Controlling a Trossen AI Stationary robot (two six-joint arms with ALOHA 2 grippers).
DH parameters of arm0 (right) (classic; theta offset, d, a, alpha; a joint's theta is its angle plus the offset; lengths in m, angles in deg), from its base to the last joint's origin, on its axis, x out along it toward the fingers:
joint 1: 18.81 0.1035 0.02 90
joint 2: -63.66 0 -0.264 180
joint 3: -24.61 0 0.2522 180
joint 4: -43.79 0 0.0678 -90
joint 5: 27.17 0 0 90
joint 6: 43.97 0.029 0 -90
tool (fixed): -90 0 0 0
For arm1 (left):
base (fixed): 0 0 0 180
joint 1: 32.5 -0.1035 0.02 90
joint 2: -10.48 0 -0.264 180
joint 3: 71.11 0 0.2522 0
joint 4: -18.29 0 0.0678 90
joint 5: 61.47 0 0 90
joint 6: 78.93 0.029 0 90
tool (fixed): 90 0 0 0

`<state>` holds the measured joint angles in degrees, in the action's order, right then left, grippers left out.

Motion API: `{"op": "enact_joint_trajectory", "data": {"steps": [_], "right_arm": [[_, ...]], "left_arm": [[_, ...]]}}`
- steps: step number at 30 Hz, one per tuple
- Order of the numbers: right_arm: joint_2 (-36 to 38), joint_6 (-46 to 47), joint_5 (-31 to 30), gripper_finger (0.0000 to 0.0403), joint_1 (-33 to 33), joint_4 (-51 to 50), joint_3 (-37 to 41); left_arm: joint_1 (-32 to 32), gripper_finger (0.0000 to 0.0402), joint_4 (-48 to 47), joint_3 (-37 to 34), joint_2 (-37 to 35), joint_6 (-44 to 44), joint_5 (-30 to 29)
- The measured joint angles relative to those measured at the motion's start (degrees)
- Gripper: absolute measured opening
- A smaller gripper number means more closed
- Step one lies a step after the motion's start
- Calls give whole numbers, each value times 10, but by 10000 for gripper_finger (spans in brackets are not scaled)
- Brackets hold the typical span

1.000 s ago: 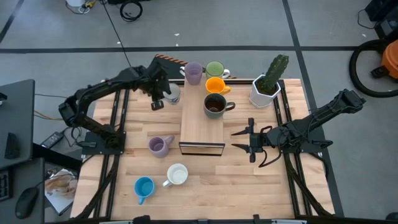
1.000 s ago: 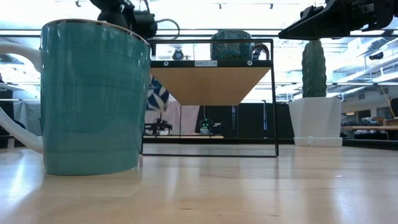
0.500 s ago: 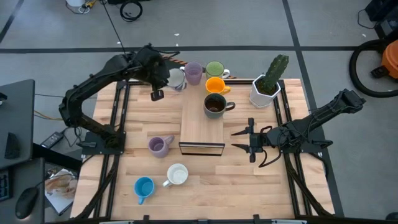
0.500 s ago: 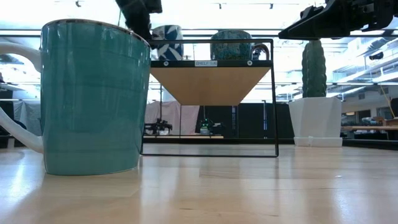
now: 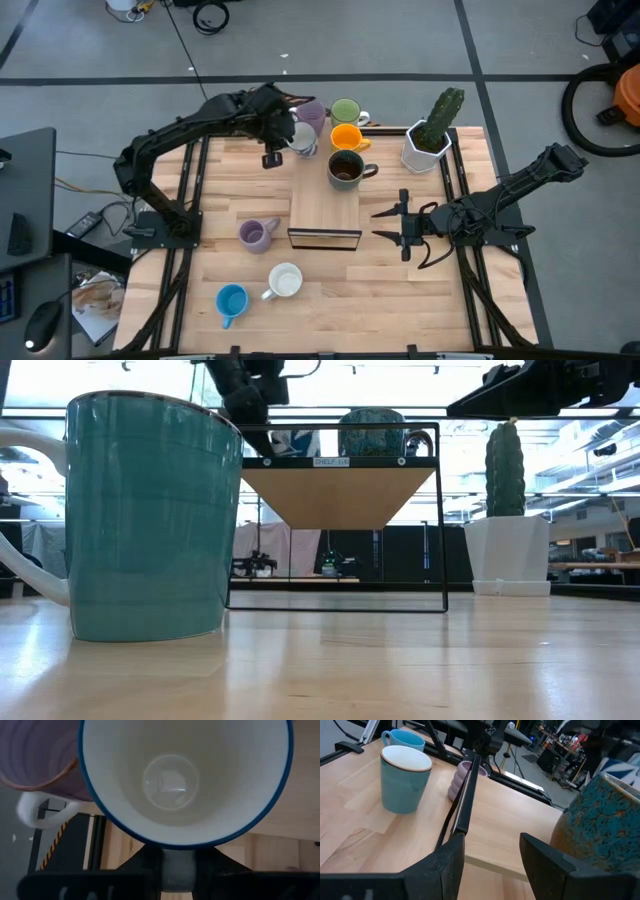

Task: Place coffee mugs
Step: Put the blue patterned mug on the shelf

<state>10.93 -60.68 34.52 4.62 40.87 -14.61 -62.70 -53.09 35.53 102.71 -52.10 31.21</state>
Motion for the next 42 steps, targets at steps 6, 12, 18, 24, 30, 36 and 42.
{"op": "enact_joint_trajectory", "data": {"steps": [6,12,18,24,30,36,42], "right_arm": [[0,0,0,196,0,-2,0],[0,2,0,196,0,-5,0],[0,2,0,196,0,-5,0],[0,2,0,196,0,-6,0],[0,2,0,196,0,-6,0],[0,2,0,196,0,-6,0],[0,2,0,196,0,-6,0]], "left_arm": [[-3,63,16,0,24,0,1],[-2,63,36,0,35,0,1],[-2,102,50,1,34,6,2],[-2,128,53,0,34,4,2],[-1,131,56,0,34,6,-52],[1,132,56,0,34,1,-59],[5,132,51,0,34,-22,-38]]}}
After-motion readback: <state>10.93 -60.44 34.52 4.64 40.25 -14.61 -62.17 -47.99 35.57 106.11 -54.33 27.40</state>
